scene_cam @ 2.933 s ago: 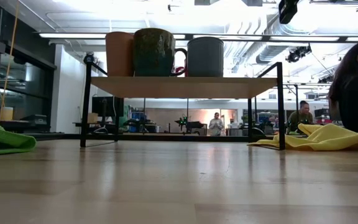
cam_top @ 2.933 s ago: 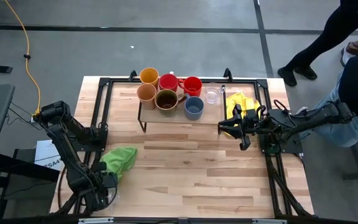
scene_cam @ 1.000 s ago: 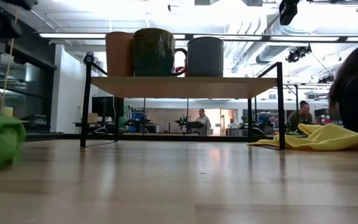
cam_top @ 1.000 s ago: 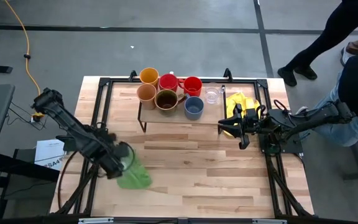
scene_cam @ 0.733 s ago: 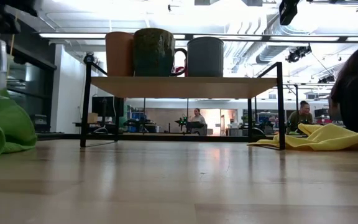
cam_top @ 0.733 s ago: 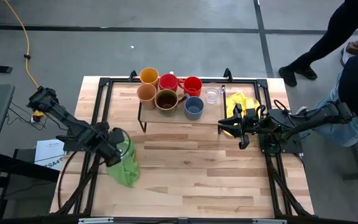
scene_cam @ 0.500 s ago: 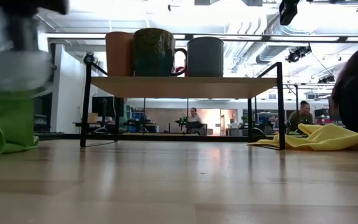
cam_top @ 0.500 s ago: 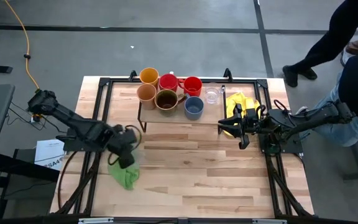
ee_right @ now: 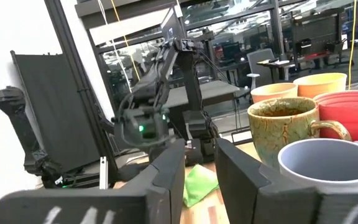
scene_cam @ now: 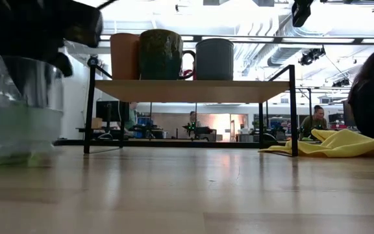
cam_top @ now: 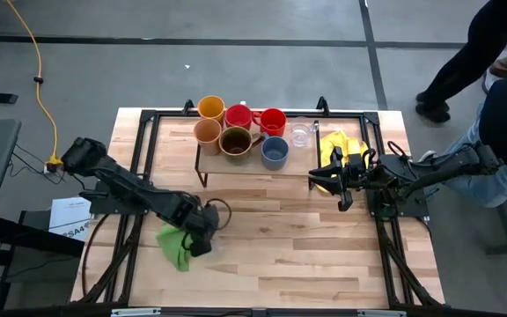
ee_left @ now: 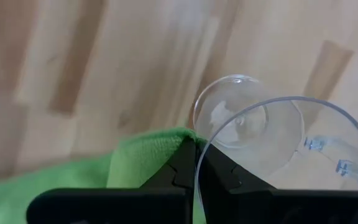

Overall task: Stack small to large cups/mugs on shelf
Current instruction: Put the transparent mug on the shelf, then move the green towel to the left of the table, then put the transparent mug on the shelf

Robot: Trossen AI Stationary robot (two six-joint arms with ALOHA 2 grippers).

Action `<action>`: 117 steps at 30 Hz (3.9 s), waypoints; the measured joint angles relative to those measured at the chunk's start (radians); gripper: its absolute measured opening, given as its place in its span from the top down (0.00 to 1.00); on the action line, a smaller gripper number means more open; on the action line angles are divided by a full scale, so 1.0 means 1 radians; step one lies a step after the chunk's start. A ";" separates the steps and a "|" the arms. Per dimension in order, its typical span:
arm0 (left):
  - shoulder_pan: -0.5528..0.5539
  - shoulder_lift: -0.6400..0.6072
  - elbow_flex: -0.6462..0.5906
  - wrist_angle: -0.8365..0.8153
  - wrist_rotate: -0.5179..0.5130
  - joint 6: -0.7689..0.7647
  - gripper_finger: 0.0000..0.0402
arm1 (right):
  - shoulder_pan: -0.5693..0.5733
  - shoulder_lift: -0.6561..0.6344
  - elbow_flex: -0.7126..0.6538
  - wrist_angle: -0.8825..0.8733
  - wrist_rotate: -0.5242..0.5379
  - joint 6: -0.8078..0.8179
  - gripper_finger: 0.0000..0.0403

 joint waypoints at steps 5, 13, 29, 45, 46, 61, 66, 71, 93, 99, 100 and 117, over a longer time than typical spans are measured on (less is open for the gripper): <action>0.002 0.031 0.000 0.087 -0.001 0.030 1.00 | 0.000 0.000 0.000 0.001 0.000 0.002 0.80; 0.003 0.024 0.000 0.066 -0.021 0.031 0.95 | 0.000 0.000 0.000 -0.007 0.012 0.000 0.80; 0.003 0.024 0.034 0.019 -0.028 0.041 0.66 | 0.000 0.000 0.000 -0.011 0.015 0.000 0.80; 0.000 -0.049 0.178 -0.387 -0.089 0.124 0.53 | 0.000 0.000 0.000 -0.013 0.014 0.000 0.80; -0.009 -0.073 0.168 -0.397 -0.108 0.101 0.54 | 0.000 0.000 0.000 -0.013 0.014 0.000 0.80; -0.226 -0.292 -0.252 0.031 -0.114 -0.295 0.99 | 0.000 0.000 0.000 -0.020 0.026 -0.001 0.80; -0.228 -0.289 -0.313 0.136 -0.163 -0.335 1.00 | 0.000 0.000 0.000 -0.020 0.041 0.000 0.80; -0.226 -0.289 -0.364 0.145 -0.177 -0.342 1.00 | 0.000 0.000 0.000 -0.020 0.042 0.002 0.80; -0.226 -0.310 -0.300 -0.241 -0.147 -0.625 1.00 | 0.000 0.000 0.000 -0.006 0.041 0.007 0.80; -0.226 -0.311 -0.100 -0.311 -0.264 -0.485 1.00 | 0.000 0.000 0.000 -0.006 0.041 0.002 0.80; -0.226 -0.311 -0.075 -0.311 -0.279 -0.463 1.00 | 0.000 0.000 0.000 -0.006 0.041 0.001 0.80; -0.214 -0.195 -0.052 0.038 -0.293 -0.206 0.47 | 0.000 0.000 0.000 -0.006 0.041 0.003 0.80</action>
